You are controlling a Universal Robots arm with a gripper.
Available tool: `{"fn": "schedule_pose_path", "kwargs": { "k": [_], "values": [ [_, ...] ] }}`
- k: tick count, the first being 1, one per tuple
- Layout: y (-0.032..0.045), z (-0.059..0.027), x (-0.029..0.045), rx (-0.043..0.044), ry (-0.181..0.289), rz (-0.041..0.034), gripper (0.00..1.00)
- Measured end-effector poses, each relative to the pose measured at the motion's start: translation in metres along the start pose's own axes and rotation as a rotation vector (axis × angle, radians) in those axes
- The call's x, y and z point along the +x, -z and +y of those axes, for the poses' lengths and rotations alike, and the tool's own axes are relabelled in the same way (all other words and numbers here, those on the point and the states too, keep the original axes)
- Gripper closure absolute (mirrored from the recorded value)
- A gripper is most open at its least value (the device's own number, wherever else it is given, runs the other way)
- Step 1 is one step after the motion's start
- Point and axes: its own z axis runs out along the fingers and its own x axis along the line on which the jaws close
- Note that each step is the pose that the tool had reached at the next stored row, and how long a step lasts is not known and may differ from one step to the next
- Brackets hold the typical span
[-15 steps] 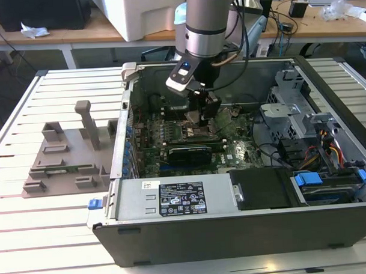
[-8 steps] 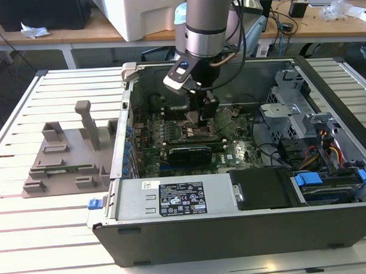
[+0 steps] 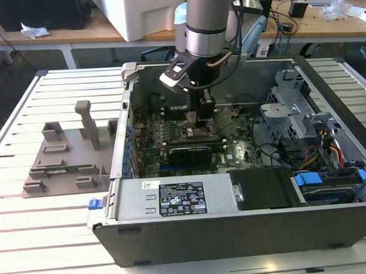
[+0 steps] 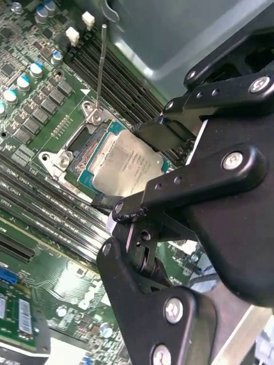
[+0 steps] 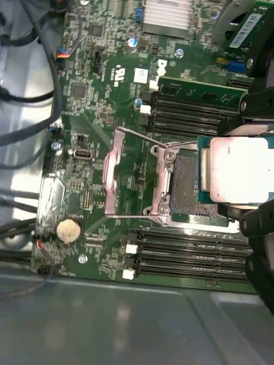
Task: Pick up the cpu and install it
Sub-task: 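Place the cpu into insertion slot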
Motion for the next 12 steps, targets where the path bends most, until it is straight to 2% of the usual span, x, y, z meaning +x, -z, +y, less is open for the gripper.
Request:
{"fn": "schedule_pose_path", "kwargs": {
  "k": [3, 5, 9, 12],
  "values": [
    [-0.0003, 0.0001, 0.0001, 0.0024, -0.05, -0.0027, 0.45],
    [-0.0047, 0.002, 0.0001, 0.0047, -0.083, -0.0033, 0.45],
    [-0.0132, 0.0027, 0.0017, 0.0058, -0.084, -0.0031, 0.45],
    [-0.0227, 0.0036, 0.0068, 0.0055, -0.076, -0.0034, 0.45]
  ]
}}
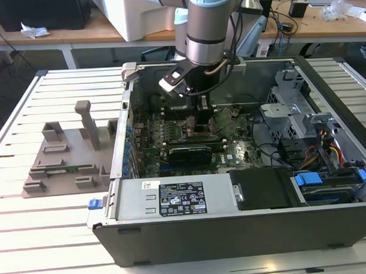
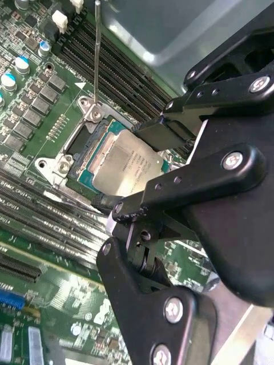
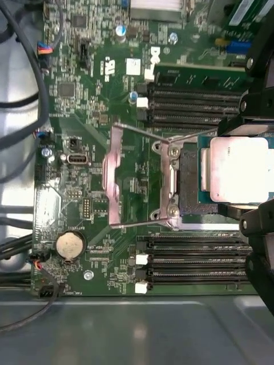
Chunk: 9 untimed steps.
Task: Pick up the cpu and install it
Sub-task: 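Place the cpu into insertion slot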
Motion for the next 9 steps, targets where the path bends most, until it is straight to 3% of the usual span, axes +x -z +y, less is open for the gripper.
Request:
{"fn": "schedule_pose_path", "kwargs": {
  "k": [2, 6, 9],
  "values": [
    [-0.0037, 0.0002, 0.001, 0.0002, 0.0, -0.0001, 0.45],
    [-0.0079, 0.0005, 0.0012, 0.0023, -0.047, 0.002, 0.45],
    [-0.0117, 0.0008, 0.0014, 0.002, -0.037, 0.0017, 0.45]
  ]
}}
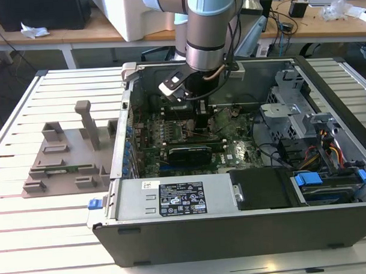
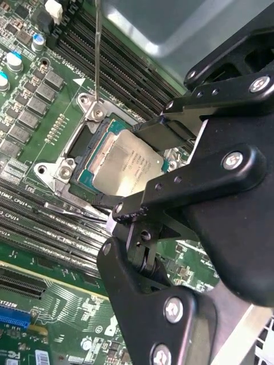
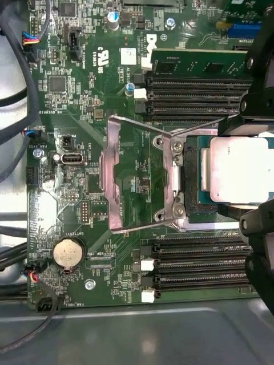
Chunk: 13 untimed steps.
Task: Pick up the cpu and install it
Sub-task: 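Place the cpu into insertion slot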
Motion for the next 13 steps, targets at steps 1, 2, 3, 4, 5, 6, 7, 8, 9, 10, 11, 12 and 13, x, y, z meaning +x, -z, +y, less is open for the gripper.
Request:
{"fn": "schedule_pose_path", "kwargs": {
  "k": [1, 2, 3, 4, 5, 6, 7, 8, 9, 10, 11, 12, 13],
  "values": [
    [-0.0006, 0.0, 0.0, -0.0002, 0.005, -0.0002, 0.45],
    [-0.0012, 0.0001, 0.0001, -0.0003, 0.006, -0.0003, 0.45],
    [-0.0017, 0.0004, 0.0001, -0.0003, 0.006, -0.0003, 0.45],
    [-0.0022, 0.0007, 0.0002, -0.0004, 0.006, -0.0003, 0.45],
    [-0.0028, 0.001, 0.0004, -0.0003, 0.006, -0.0004, 0.45],
    [-0.0036, 0.0012, 0.001, -0.0002, 0.006, -0.0004, 0.45],
    [-0.0044, 0.0013, 0.0019, -0.0003, 0.006, -0.0002, 0.45],
    [-0.005, 0.0014, 0.0022, -0.0003, 0.006, -0.0003, 0.45],
    [-0.0059, 0.0014, 0.0024, -0.0004, 0.007, -0.0002, 0.45],
    [-0.0064, 0.0015, 0.0024, -0.0004, 0.009, -0.0005, 0.45],
    [-0.0071, 0.0015, 0.0026, -0.0005, 0.011, -0.0006, 0.45],
    [-0.0076, 0.0015, 0.0027, -0.0006, 0.012, -0.0006, 0.45],
    [-0.0078, 0.0016, 0.0028, -0.0006, 0.012, -0.0006, 0.45]
  ]
}}
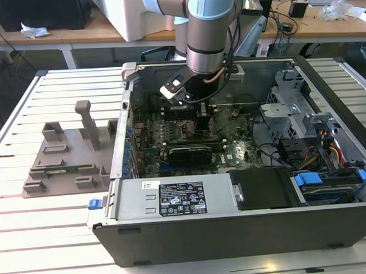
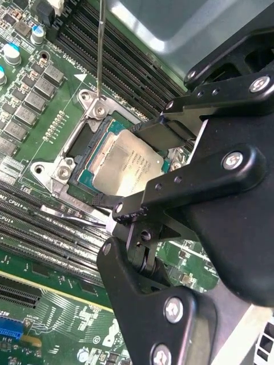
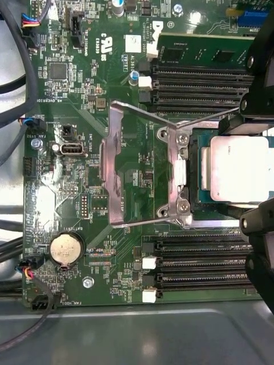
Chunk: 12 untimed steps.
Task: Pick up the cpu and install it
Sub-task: 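Place the cpu into insertion slot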
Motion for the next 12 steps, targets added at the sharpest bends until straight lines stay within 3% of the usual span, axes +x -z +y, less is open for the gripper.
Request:
{"fn": "schedule_pose_path", "kwargs": {
  "k": [7, 9, 12],
  "values": [
    [-0.0002, 0.0003, 0.0, 0.0, 0.0, 0.0, 0.45],
    [-0.0002, 0.0004, 0.0, 0.0, 0.0, 0.0, 0.38],
    [0.0004, 0.0004, 0.0001, -0.0001, 0.0, 0.0001, 0.38]
  ]
}}
